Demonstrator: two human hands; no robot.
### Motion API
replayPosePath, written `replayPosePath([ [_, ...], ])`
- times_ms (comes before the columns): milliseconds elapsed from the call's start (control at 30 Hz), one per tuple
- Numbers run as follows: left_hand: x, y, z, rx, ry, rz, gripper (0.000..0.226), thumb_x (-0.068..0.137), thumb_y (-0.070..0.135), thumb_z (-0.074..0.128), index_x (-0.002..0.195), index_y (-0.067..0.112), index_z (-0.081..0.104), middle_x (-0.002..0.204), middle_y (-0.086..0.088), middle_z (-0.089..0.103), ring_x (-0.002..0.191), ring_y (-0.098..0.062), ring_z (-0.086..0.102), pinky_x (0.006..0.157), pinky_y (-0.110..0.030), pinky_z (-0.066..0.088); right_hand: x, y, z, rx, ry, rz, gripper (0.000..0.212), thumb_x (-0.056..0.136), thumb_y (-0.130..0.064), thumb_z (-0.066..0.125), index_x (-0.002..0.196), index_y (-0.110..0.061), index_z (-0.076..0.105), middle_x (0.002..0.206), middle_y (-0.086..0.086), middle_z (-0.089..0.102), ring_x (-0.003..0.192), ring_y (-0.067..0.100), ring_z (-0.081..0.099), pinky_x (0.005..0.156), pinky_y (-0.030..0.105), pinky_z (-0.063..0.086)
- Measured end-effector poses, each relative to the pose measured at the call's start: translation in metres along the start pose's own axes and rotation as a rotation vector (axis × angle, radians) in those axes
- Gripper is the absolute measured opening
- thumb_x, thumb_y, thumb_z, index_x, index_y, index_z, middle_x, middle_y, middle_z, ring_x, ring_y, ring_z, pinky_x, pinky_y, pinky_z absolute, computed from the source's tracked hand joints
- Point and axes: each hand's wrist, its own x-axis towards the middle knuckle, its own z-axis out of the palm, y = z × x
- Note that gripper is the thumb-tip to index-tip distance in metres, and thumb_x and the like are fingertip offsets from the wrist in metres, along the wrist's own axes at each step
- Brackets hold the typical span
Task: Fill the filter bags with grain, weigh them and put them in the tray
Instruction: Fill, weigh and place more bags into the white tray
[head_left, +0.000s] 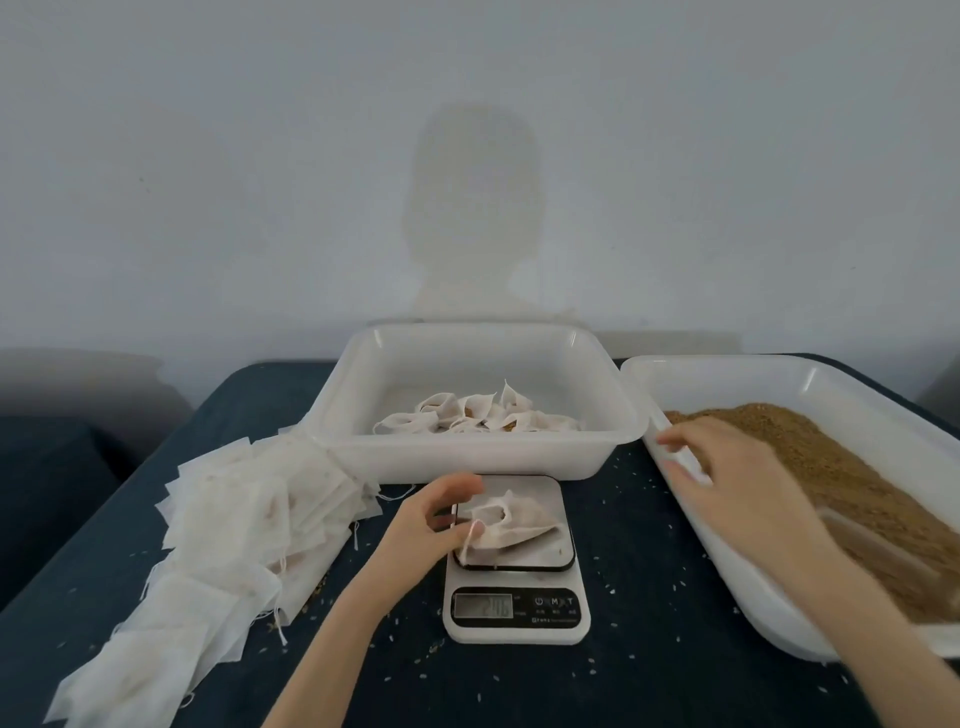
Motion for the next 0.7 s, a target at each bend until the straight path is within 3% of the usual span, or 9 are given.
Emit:
replayPosePath([
  [133, -0.005, -0.005, 0.000, -0.114, 0.099, -0.009, 0.038, 0.084, 0.004, 0.068, 0.113, 0.029, 0.064, 0.113, 0.012, 0.068, 0.110, -0.005, 0.060, 0.092, -0.023, 0.050, -0.013, -0.043, 0.057, 0.147, -0.113, -0.088, 0.017, 0.090, -0.024, 0.062, 0.103, -0.035, 0.062, 0.088, -0.028, 0.053, 0.082, -0.020, 0.046, 0.062, 0.007, 0.033],
  [267, -0.009, -0.008, -0.002, -0.255, 0.160, -0.031, 0.032, 0.087, 0.002, 0.065, 0.110, 0.025, 0.066, 0.107, 0.002, 0.071, 0.105, -0.012, 0.064, 0.088, -0.022, 0.051, -0.021, -0.047, 0.098, 0.281, -0.091, -0.010, 0.021, 0.091, -0.020, 0.062, 0.109, -0.031, 0.063, 0.087, -0.026, 0.052, 0.080, -0.012, 0.050, 0.065, 0.008, 0.041],
  [400, -0.011, -0.008, -0.003, -0.294, 0.238, -0.035, 0.026, 0.088, 0.004, 0.064, 0.103, 0.026, 0.068, 0.099, 0.004, 0.072, 0.097, -0.007, 0.066, 0.081, -0.014, 0.050, -0.029, -0.047, 0.116, 0.343, -0.057, -0.033, 0.024, 0.090, -0.015, 0.063, 0.108, -0.031, 0.062, 0.098, -0.025, 0.055, 0.085, -0.006, 0.052, 0.068, 0.008, 0.042],
  [567, -0.012, -0.010, -0.004, -0.309, 0.363, -0.116, 0.019, 0.088, 0.014, 0.065, 0.100, 0.029, 0.068, 0.094, 0.010, 0.072, 0.092, -0.001, 0.065, 0.085, -0.022, 0.045, -0.036, -0.043, 0.125, 0.320, -0.056, -0.055, 0.028, 0.089, -0.012, 0.063, 0.109, -0.031, 0.061, 0.102, -0.030, 0.049, 0.090, -0.008, 0.053, 0.075, 0.007, 0.044],
  [700, -0.010, -0.012, -0.006, -0.342, 0.443, -0.156, 0.017, 0.088, 0.015, 0.065, 0.097, 0.029, 0.069, 0.087, 0.013, 0.070, 0.087, -0.005, 0.063, 0.079, -0.024, 0.044, -0.037, -0.044, 0.127, 0.311, -0.039, -0.082, 0.031, 0.087, -0.008, 0.065, 0.108, -0.031, 0.061, 0.103, -0.031, 0.047, 0.095, -0.007, 0.054, 0.077, 0.006, 0.043],
])
